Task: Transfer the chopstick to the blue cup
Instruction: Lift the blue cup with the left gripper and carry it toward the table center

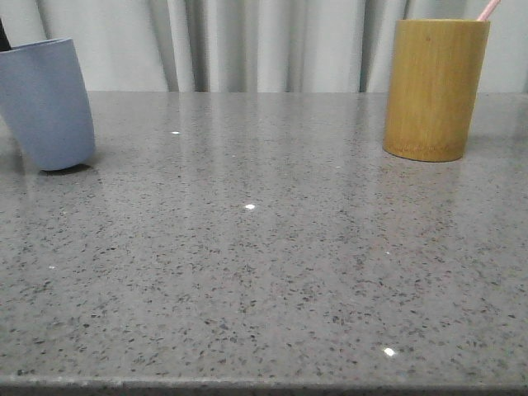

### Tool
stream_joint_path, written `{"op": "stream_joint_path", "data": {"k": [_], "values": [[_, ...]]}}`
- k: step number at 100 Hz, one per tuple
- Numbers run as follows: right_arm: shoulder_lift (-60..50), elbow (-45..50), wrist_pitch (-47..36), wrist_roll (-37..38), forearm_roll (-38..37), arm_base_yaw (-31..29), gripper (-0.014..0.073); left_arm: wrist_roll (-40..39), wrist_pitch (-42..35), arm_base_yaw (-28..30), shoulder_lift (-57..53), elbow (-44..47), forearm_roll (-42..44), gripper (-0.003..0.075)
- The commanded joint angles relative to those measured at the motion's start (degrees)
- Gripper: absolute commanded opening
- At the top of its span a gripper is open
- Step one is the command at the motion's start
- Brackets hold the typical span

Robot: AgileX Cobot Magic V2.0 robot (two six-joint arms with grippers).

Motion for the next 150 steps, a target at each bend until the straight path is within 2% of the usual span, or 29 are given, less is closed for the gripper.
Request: {"op": "stream_joint_path", "data": {"k": [1,22,53,69,95,150], "values": [[0.8,-1.9,-4.6,-0.3,-0.4,-0.4,0.0591,0.1,-0.3,0.1,-1.7,-3.2,-1.1,-0.0019],[0.8,-1.9,-4.6,-0.3,-0.4,-0.4,0.0591,0.1,3.8,-2.2,-1.7,-10.3,-1.2,-0.0019],[0.8,-1.9,-5.0,-0.3,-0.4,-0.4,0.0591,0.1,4.7,-13.8,1.0,-17.6,4.0,-0.0019],[0.8,-1.9,-5.0,-0.3,-0.4,-0.4,0.0591,0.0,4.2,-17.4,4.7,-21.0,4.2,-0.0019],[0.8,-1.9,-5.0,-0.3,-0.4,-0.4,0.0591,-0.1,3.2,-19.6,11.2,-26.9,4.2,-0.0019],[0.8,-1.9,-5.0,-0.3,-0.4,-0.4,0.0591,0.0,1.1,-22.8,16.1,-27.2,4.4,-0.0019]]}}
